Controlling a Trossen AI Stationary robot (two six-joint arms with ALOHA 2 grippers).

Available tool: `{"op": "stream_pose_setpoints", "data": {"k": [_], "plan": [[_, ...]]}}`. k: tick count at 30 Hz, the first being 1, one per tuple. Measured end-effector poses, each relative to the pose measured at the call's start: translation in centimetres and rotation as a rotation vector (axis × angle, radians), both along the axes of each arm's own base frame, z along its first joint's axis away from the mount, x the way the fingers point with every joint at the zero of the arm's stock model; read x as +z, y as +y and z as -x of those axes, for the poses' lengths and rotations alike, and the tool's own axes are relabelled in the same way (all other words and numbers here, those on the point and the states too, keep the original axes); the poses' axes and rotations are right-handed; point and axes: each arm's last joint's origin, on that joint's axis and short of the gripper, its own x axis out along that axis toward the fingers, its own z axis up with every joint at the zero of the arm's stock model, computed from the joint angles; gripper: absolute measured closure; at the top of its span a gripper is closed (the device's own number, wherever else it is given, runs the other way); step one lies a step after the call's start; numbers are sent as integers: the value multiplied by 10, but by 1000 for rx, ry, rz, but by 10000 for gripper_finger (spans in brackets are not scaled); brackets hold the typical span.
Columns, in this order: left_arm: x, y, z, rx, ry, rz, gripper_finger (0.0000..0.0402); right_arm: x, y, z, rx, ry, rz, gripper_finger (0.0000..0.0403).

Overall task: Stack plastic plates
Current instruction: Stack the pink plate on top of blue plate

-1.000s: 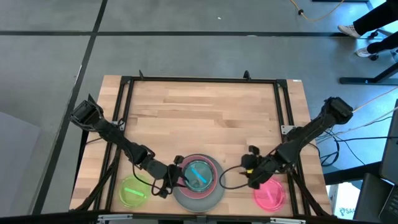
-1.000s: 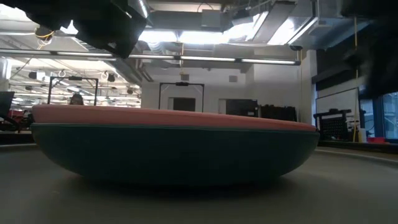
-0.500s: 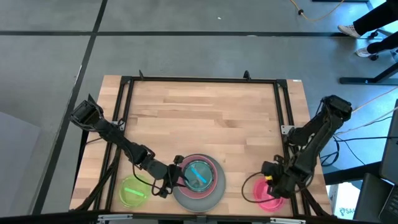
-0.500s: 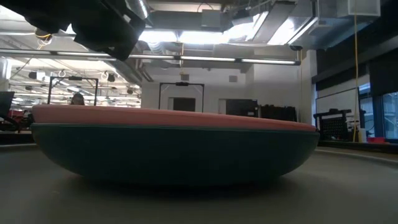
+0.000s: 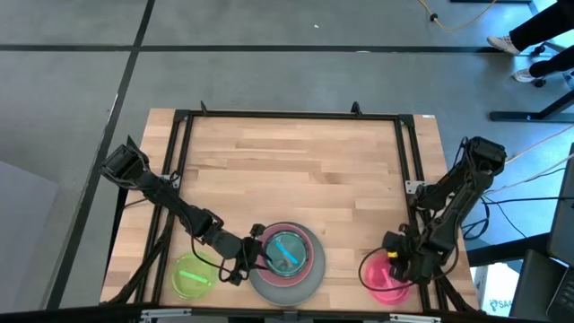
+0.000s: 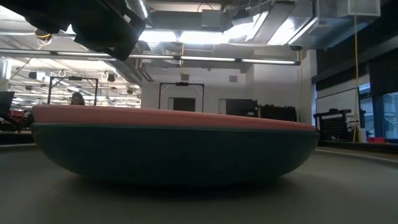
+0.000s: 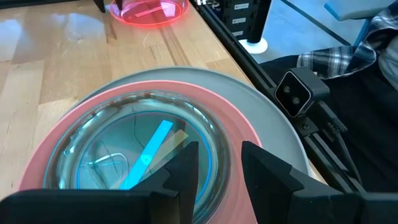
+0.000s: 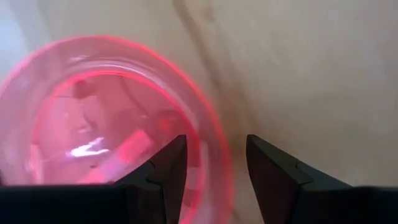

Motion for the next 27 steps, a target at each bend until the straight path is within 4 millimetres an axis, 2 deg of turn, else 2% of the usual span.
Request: {"op": "stream_pose_setpoints", "data": {"k": [8,19,27], "plan": [[0,0,0,-1,0,-1,286,-9,1,-1,-5,-36,-82,258],[0,0,0,-1,0,-1,286,-13,-2,-1,1,-63,-56,393],[0,0,0,-1,0,-1,286,-12,-5,-4,-7,-179,18,391]]}}
